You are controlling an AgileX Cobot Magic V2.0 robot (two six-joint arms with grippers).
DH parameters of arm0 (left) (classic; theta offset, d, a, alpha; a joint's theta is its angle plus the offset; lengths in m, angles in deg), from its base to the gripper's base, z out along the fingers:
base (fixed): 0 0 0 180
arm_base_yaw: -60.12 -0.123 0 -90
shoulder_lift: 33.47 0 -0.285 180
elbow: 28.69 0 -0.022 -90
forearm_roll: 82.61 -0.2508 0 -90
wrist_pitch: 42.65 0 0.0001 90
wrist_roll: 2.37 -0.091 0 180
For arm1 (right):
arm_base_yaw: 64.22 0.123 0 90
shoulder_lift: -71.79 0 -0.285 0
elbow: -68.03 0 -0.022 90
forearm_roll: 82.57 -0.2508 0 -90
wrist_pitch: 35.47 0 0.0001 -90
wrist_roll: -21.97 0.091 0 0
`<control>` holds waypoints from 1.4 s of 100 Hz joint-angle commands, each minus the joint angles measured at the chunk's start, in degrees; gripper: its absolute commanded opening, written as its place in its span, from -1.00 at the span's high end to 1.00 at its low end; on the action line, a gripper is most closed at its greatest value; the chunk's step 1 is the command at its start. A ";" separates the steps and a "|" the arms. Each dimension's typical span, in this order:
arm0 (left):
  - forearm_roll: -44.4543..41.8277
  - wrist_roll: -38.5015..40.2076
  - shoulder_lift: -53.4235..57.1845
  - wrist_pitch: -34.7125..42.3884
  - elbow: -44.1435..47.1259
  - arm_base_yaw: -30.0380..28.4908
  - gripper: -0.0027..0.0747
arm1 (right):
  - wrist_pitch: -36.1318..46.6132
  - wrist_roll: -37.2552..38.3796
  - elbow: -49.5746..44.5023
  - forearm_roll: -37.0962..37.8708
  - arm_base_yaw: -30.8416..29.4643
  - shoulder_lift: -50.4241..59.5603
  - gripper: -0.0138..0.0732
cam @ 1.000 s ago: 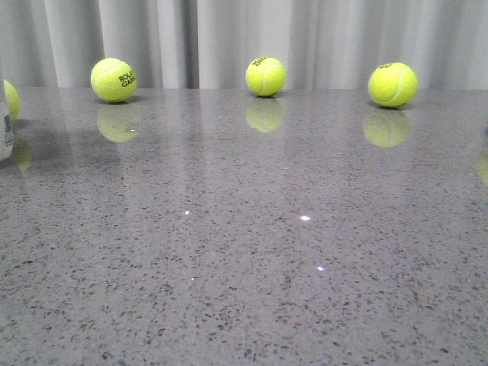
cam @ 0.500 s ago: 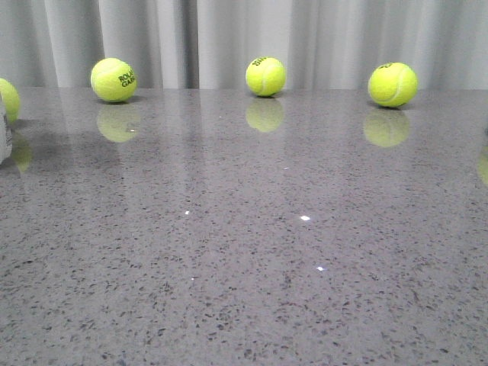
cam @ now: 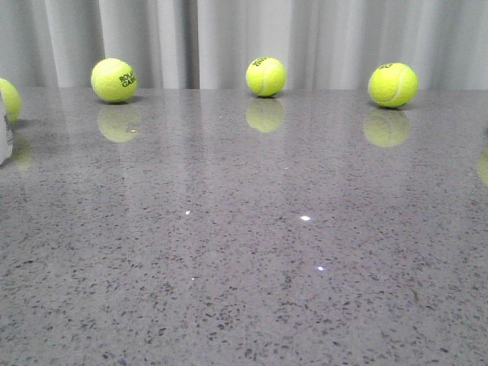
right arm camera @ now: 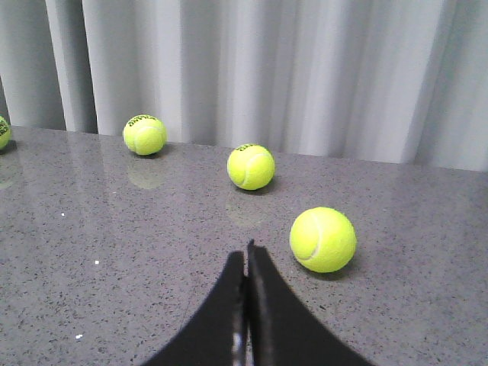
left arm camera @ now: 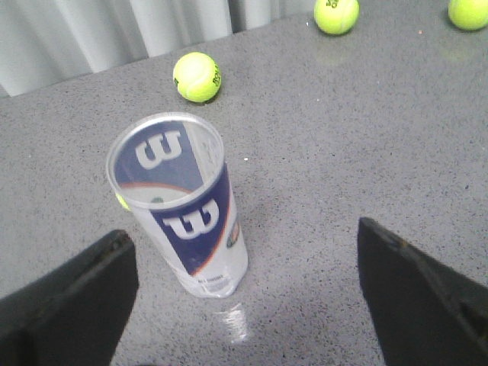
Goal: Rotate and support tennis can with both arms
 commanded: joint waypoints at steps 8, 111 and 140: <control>-0.44 4.75 10.81 12.57 12.95 -0.09 -0.53 | 4.42 -0.12 1.62 -0.12 -0.39 -0.43 0.84; -0.44 7.24 32.25 55.34 54.36 -0.09 0.99 | 4.42 -0.12 1.62 -0.12 -0.39 -0.43 0.84; -0.44 7.24 32.25 55.22 54.36 -0.09 0.99 | 4.42 -0.12 1.62 -0.12 -0.39 -0.43 0.84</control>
